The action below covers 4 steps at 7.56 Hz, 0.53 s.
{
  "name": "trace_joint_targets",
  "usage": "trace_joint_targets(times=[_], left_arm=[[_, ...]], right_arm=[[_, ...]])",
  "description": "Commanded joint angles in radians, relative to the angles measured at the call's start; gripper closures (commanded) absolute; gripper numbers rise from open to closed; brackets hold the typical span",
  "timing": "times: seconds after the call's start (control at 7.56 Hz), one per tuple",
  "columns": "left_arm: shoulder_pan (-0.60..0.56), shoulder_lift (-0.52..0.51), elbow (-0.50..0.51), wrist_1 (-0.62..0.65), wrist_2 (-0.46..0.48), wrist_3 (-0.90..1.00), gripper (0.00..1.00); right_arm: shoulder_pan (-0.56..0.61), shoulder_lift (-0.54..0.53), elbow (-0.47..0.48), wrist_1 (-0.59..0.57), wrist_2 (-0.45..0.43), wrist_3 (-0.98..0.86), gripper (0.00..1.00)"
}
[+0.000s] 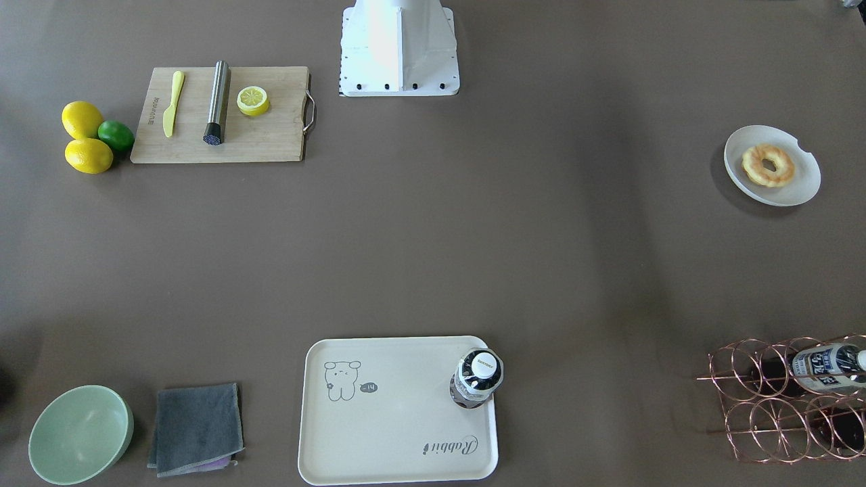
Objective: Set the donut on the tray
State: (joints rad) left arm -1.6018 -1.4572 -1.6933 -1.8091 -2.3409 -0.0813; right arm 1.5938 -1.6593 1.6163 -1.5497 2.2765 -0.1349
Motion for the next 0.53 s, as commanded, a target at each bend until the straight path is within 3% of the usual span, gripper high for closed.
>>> trace_joint_targets(times=[0.0, 0.4], left_arm=[[-0.001, 0.021, 0.076, -0.206, -0.005, -0.005, 0.01], [0.003, 0.035, 0.106, -0.262, -0.011, 0.112, 0.01]], right_arm=[[0.09, -0.013, 0.01, 0.0, 0.035, -0.008, 0.0], [0.092, -0.06, 0.059, 0.016, 0.089, -0.042, 0.0]])
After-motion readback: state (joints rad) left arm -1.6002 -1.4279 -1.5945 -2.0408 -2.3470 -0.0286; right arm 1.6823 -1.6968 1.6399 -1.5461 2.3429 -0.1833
